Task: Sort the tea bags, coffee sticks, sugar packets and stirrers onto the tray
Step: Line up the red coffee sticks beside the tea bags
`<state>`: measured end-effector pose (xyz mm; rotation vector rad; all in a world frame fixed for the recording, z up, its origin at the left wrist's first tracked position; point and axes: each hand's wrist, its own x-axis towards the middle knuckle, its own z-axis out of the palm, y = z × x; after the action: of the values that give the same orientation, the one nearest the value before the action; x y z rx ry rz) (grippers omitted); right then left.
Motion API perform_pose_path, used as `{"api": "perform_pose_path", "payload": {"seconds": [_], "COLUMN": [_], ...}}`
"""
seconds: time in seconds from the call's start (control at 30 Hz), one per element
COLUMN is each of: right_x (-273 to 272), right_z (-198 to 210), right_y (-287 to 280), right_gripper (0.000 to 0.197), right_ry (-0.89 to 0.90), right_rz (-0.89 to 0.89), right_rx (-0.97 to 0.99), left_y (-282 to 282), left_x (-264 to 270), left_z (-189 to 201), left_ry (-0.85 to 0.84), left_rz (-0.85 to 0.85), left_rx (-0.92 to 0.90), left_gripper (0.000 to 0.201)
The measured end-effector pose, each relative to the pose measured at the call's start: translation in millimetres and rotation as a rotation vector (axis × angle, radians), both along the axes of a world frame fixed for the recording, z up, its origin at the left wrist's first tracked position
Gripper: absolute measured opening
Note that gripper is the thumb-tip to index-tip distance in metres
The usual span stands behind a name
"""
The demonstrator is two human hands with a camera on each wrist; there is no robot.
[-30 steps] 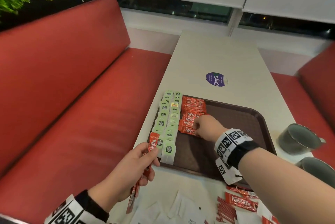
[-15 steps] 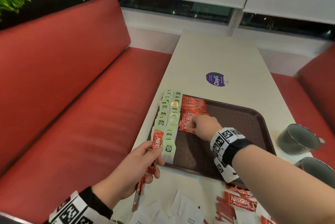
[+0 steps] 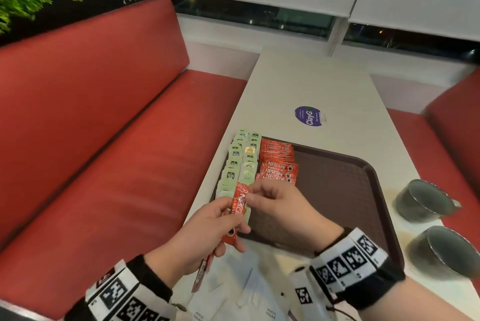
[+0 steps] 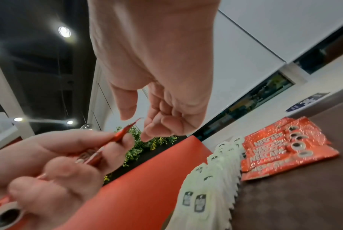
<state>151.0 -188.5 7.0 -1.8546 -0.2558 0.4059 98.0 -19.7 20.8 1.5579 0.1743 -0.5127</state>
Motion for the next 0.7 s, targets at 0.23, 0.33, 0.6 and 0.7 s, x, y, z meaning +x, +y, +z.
{"api": "perform_pose_path", "payload": {"seconds": [0.23,0.33,0.6,0.7], "right_x": [-8,8,64,77], "right_z": [-5,9,-13,-23], "right_y": [-5,-25,-45,-33], "right_gripper": [0.021,0.017,0.006,0.005], "right_ry": [0.076,-0.067,-0.157,-0.192], "right_rz": [-0.144,-0.256,0.021,0.179], "right_rx": [0.187,0.094,-0.809,-1.005], "left_y": [-12,-5,15,20], "left_x": [-2,-4,-9,-9], "left_z": [-4,-9,-16,-16], "left_ry": [0.019,0.048,0.109,0.109], "left_rz": [-0.148,-0.150,0.018,0.033], "left_rx": [0.113,0.128,0.080,0.073], "left_gripper": [0.013,0.018,0.019,0.018]}}
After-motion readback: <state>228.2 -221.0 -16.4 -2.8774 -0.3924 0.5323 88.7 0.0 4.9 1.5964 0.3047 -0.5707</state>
